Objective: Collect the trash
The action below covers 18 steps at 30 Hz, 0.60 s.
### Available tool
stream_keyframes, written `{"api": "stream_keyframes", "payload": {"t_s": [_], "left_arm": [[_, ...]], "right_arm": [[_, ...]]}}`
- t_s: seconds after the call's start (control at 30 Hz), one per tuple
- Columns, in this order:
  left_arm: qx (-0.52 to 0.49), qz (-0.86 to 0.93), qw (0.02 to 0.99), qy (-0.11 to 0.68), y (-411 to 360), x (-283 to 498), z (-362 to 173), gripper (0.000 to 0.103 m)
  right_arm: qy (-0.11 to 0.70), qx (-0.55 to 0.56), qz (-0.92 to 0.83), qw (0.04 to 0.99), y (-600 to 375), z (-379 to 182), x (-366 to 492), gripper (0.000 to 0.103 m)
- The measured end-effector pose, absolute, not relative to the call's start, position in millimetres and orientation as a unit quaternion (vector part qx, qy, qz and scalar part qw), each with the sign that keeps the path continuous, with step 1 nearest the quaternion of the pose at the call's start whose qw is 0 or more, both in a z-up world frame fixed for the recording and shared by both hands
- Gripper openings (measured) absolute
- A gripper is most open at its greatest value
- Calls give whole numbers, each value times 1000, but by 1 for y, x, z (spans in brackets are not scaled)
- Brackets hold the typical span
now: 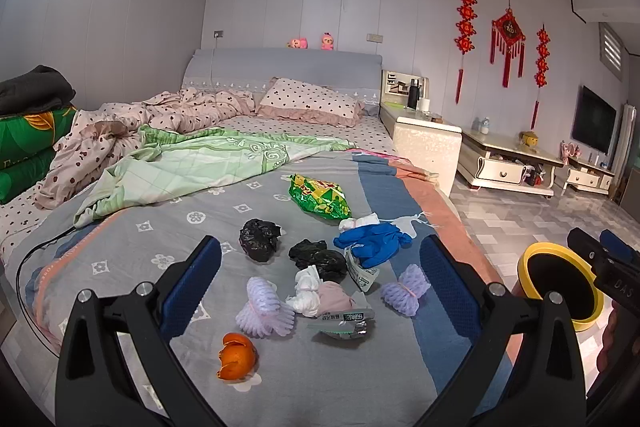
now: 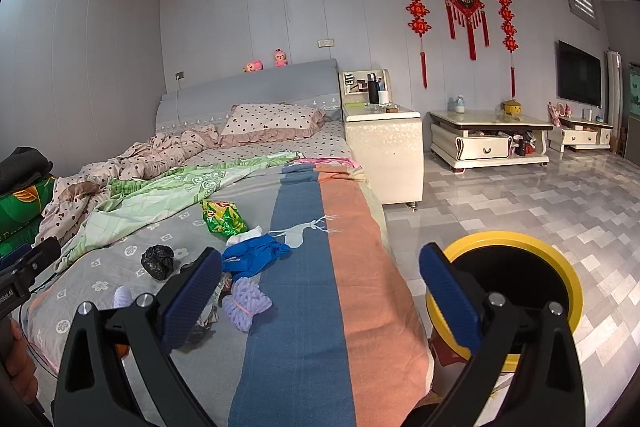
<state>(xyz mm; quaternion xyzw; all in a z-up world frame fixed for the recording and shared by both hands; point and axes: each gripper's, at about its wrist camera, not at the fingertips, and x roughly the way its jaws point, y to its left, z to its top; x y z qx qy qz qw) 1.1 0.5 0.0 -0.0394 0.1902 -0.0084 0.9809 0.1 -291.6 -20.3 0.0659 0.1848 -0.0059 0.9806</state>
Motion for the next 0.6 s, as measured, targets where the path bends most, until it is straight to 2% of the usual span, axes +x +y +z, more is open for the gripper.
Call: {"api": "stream_keyframes", "payload": {"t_s": [0.6], "left_arm": [[-41,-9,981,191,0,3,-2,96]], "right_arm": [[188,67,-6,980,-291,-22,2,95]]}}
